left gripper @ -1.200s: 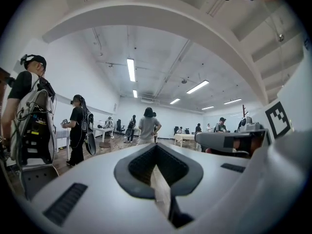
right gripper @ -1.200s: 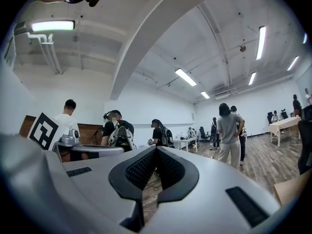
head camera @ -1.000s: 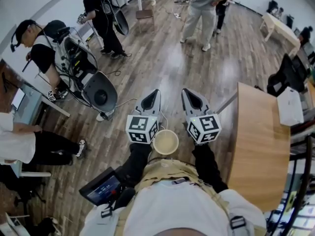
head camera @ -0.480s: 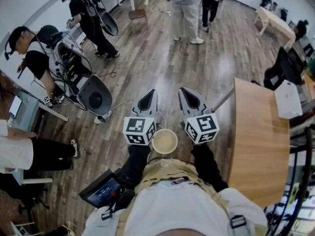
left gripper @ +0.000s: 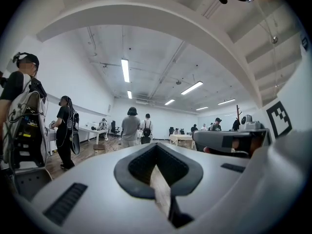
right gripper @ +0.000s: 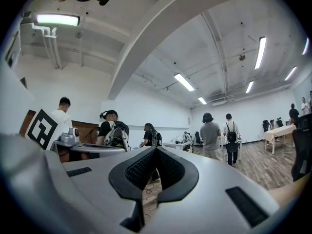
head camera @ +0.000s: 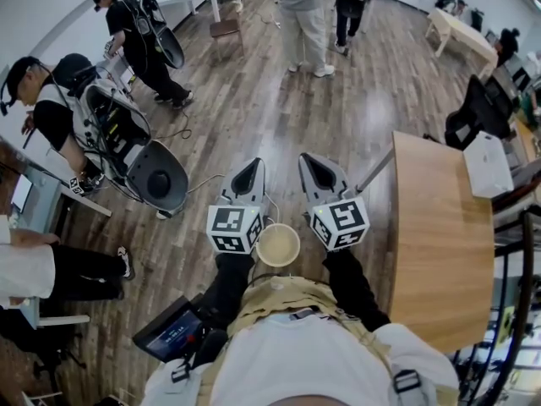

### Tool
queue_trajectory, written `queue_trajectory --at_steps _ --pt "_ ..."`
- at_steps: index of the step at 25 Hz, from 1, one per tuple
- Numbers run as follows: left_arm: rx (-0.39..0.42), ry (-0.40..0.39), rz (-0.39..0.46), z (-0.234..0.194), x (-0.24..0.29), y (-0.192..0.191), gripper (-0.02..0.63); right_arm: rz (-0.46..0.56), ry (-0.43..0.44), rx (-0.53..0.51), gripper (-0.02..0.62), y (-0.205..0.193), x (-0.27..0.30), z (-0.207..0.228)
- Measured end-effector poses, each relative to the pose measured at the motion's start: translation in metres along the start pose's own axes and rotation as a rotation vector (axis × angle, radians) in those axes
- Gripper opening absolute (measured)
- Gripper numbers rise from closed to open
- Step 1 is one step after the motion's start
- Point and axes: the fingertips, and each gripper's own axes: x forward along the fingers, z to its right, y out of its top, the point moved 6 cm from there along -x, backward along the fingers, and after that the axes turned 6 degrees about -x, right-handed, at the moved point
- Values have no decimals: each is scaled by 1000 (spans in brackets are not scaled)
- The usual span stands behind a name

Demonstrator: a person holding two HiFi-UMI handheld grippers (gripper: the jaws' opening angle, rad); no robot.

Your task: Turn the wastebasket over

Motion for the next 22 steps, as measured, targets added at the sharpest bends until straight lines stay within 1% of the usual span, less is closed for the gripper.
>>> queue_trajectory --at_steps 13,22 --pt "13 2 -22 0 -2 -4 0 -11 -2 10 20 -4 -2 -4" --pt "7 -10 -39 -1 1 -11 0 -20 -16 17 20 -10 -2 -3"
